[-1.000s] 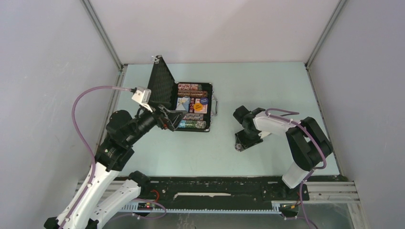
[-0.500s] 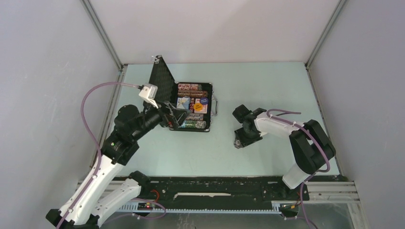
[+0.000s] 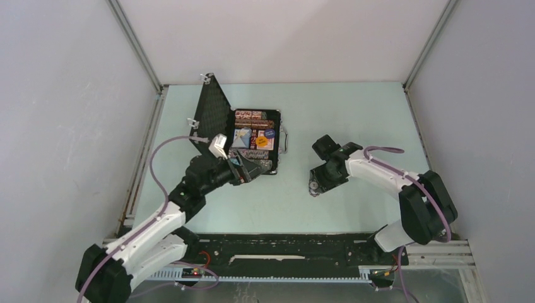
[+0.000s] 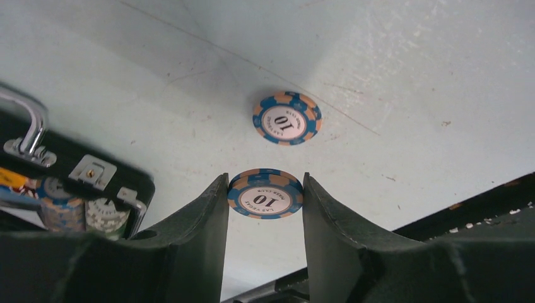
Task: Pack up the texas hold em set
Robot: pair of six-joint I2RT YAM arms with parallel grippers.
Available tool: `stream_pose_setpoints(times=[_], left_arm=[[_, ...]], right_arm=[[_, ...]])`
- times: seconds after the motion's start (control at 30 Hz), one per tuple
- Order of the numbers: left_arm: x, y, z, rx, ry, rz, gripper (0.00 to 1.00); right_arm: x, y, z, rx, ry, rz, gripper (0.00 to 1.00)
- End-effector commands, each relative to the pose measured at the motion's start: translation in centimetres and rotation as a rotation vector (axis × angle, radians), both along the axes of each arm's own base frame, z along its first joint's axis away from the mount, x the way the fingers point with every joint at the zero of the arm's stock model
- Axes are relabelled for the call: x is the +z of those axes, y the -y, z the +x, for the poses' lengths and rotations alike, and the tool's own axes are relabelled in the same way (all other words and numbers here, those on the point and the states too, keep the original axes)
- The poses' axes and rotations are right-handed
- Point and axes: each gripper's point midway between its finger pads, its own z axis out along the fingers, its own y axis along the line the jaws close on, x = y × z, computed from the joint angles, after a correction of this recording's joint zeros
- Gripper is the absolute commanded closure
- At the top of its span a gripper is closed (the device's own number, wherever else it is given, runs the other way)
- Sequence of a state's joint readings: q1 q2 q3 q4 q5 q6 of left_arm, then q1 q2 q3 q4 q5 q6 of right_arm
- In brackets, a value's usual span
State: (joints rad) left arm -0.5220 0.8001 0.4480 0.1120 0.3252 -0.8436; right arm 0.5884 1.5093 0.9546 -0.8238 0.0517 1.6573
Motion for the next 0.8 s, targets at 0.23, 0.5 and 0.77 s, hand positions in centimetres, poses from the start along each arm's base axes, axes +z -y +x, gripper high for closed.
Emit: stream_pose_setpoints(times=[0.23,0.5,0.77], left_arm=[[-1.4,8.9,0.1,-0.176,-0.084,-0.196,0.1],[-2.0,13.1,0.8,-0.232,-0.088,-0.295,0.18],[-2.2,15.4,0.5,-0.269,-0.103,-0.378,0.33]], right_arm=[[4.8,-0.7,-0.2,0.147,0.076,0.05,1.0],[7.1,-2.0,-0.4,0.214,0.073,0.106,1.0],[7.8,-3.0,0.1,0.205,0.102,0.152,1.0]])
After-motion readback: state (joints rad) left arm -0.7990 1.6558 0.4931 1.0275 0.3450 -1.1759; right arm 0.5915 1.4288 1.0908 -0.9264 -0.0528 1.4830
